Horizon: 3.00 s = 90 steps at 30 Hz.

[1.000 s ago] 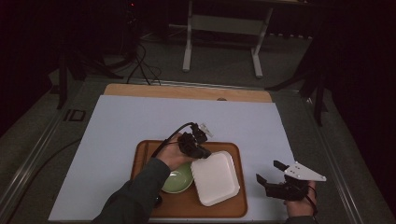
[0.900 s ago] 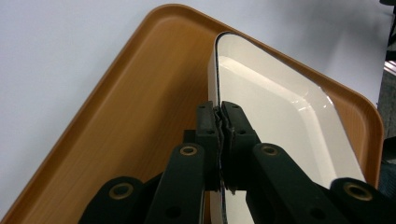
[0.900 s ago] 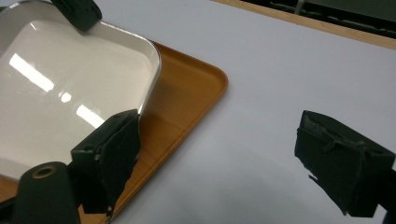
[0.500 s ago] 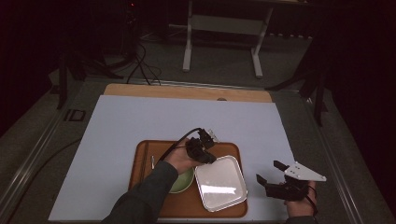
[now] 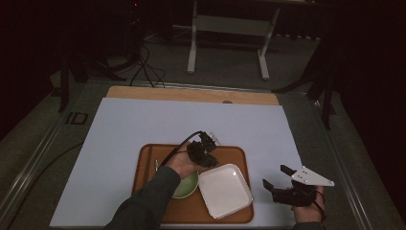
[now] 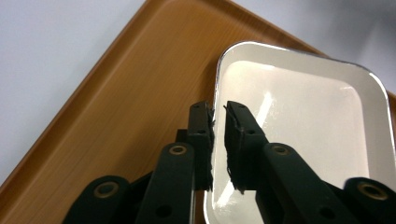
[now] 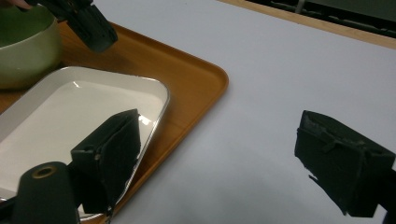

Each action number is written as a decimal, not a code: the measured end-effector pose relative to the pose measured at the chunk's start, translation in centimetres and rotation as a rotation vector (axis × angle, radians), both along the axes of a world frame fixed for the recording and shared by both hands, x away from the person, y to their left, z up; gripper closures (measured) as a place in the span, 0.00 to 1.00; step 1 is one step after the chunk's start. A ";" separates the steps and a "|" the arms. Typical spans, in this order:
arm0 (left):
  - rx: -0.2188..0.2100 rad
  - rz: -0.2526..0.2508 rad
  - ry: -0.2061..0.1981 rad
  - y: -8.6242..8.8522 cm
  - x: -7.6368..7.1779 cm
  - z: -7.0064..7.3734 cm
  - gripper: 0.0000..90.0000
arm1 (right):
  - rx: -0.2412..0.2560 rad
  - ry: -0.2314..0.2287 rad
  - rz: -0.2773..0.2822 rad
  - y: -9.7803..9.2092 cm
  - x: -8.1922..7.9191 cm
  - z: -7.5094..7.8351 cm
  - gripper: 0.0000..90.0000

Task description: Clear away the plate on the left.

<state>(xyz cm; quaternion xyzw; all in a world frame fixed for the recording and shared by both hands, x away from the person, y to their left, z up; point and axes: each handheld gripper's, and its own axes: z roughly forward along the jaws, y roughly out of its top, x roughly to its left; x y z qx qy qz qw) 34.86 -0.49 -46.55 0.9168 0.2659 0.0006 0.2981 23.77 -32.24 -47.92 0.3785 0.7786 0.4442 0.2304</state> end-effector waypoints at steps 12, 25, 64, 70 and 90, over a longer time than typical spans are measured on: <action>-0.066 0.066 -0.038 2.6 -0.5 1.3 0.67 | -0.001 0.001 0.000 0.0 -0.1 0.0 0.15; -0.056 0.253 -0.127 7.0 -0.5 1.6 0.58 | -0.008 0.001 -0.004 0.0 -0.2 0.0 0.15; -0.066 0.699 -0.275 24.7 -9.5 -1.3 0.24 | -0.014 0.004 0.000 0.1 -0.2 -0.1 0.15; -0.061 0.723 -0.315 25.7 -11.2 -1.3 0.22 | -0.010 0.003 -0.002 0.1 -0.2 0.0 0.15; -0.118 0.783 -0.356 28.0 -15.2 -1.2 0.23 | 0.015 -0.023 -0.020 -0.4 -0.4 0.3 0.15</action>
